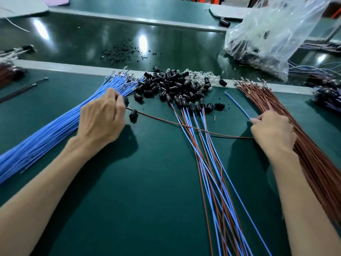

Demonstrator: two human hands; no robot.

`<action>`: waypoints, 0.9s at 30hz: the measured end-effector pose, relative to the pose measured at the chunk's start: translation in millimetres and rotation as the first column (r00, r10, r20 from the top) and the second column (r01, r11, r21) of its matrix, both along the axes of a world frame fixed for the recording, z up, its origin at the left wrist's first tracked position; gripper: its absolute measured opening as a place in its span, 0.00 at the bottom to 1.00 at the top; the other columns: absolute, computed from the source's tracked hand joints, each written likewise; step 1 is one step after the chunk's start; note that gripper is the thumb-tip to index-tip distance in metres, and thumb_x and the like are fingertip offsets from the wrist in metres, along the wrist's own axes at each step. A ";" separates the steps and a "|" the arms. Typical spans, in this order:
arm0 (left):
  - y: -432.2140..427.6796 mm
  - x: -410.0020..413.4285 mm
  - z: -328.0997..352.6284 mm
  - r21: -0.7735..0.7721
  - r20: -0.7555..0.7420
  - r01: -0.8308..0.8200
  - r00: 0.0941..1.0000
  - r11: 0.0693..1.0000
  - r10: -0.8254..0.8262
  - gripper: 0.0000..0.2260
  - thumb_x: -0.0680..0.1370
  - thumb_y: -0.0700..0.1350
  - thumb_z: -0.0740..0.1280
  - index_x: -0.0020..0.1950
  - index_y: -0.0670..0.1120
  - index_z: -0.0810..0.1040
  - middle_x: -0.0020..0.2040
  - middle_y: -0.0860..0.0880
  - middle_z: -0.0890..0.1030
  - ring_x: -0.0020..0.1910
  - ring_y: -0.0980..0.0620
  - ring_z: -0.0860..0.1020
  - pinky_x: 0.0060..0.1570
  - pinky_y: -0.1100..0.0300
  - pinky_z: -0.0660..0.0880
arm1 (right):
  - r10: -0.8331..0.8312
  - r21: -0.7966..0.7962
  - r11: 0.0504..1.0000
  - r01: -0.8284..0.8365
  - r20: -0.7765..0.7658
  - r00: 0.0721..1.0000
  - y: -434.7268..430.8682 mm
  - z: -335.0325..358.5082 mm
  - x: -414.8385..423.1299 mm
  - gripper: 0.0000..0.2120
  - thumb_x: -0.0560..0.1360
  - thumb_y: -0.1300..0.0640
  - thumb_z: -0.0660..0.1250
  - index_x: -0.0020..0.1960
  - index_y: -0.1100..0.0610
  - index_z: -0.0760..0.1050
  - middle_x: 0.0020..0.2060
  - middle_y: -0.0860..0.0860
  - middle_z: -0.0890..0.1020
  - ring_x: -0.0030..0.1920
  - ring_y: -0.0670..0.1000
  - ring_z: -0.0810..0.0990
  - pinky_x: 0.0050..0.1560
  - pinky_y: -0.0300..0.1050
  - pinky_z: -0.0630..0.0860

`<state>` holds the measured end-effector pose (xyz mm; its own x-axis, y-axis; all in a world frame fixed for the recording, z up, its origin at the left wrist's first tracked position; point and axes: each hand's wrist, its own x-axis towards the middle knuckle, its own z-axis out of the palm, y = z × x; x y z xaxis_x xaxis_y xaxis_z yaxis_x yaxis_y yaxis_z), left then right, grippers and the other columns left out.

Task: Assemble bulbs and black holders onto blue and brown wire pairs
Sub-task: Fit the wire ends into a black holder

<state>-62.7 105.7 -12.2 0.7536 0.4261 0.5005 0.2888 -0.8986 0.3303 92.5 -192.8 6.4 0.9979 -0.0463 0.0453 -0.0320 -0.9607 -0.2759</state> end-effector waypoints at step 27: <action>11.2 -6.1 6.1 -0.045 -0.083 -0.241 0.968 0.970 0.236 0.06 0.77 0.32 0.64 0.47 0.39 0.67 0.32 0.45 0.66 0.25 0.49 0.60 0.27 0.56 0.58 | -0.113 0.089 0.992 0.091 0.282 0.953 -27.3 18.4 15.0 0.07 0.79 0.59 0.58 0.56 0.60 0.70 0.53 0.70 0.74 0.52 0.69 0.74 0.50 0.60 0.72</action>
<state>-68.8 116.9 -6.1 0.6618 0.6231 0.4169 0.5187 -0.7821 0.3454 107.5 -220.0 24.8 0.9334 -0.1613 0.3205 -0.0383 -0.9329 -0.3580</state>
